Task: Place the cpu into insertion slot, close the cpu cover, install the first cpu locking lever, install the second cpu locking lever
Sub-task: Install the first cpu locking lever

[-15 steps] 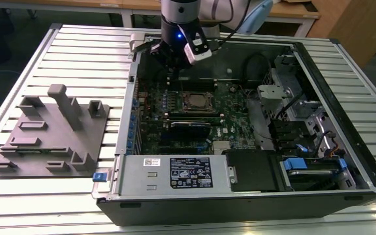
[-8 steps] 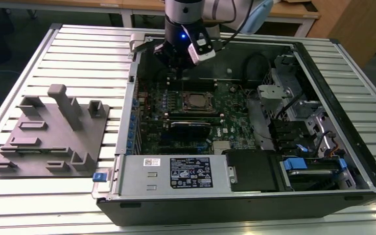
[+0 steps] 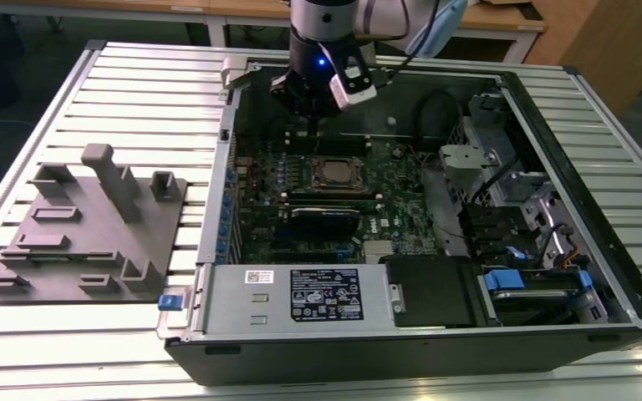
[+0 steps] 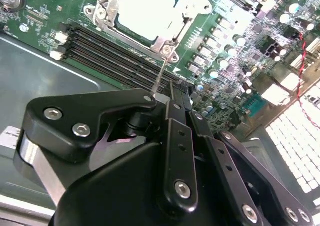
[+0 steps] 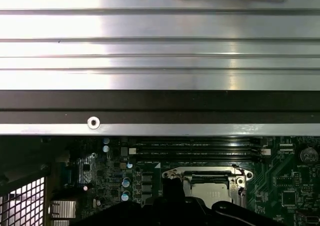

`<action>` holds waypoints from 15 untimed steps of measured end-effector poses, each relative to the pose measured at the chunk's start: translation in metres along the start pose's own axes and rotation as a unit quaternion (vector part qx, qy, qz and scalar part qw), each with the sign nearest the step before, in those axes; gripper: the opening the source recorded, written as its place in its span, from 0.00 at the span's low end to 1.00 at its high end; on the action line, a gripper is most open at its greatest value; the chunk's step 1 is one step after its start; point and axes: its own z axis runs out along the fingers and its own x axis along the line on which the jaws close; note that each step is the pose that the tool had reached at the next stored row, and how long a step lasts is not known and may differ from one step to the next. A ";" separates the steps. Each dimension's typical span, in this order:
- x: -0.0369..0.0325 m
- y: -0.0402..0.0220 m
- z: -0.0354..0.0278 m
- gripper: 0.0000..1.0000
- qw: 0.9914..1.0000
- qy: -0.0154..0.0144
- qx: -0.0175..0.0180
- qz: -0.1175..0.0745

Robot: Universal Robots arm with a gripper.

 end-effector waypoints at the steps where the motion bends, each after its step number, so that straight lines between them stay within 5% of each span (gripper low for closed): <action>1: -0.0007 0.0000 0.0000 0.10 1.000 0.000 0.000 0.000; 15: -0.0018 0.0000 0.0001 0.10 1.000 0.000 0.000 0.000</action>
